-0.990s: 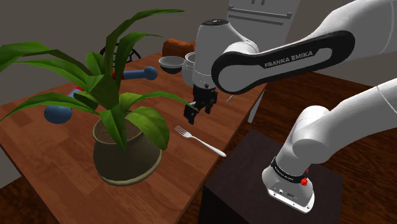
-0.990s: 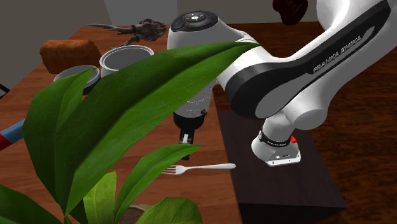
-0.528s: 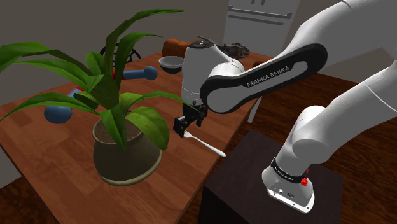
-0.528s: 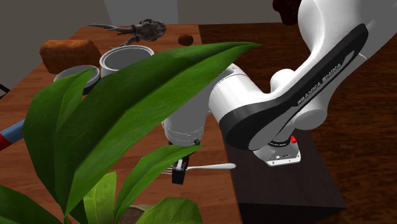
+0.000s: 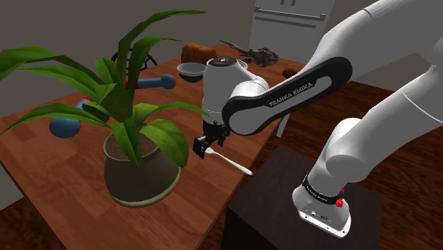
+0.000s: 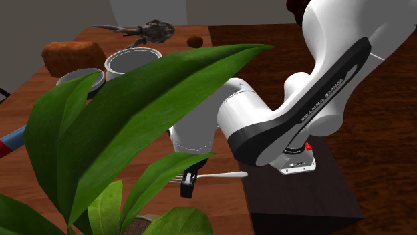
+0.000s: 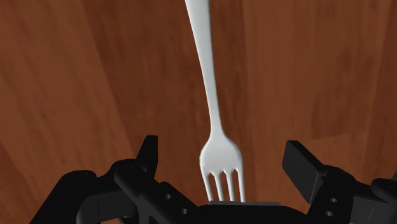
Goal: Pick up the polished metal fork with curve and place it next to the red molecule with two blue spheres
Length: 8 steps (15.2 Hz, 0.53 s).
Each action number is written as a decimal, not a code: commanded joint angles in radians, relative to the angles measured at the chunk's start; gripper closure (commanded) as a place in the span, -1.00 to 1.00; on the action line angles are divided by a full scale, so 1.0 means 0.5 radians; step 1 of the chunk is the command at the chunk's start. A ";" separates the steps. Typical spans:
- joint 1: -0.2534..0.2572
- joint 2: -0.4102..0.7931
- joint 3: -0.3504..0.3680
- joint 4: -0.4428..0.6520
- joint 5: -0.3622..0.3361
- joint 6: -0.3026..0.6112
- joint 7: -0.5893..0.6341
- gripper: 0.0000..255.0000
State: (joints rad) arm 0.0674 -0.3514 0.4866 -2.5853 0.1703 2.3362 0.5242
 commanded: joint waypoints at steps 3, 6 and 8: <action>-0.001 0.005 0.001 0.000 -0.002 0.005 0.001 -1.00; -0.001 0.005 0.001 0.000 -0.002 0.005 0.001 1.00; 0.000 0.004 0.002 -0.002 -0.001 0.006 0.003 1.00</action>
State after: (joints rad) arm 0.0644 -0.3546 0.4836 -2.5841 0.1668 2.3345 0.5250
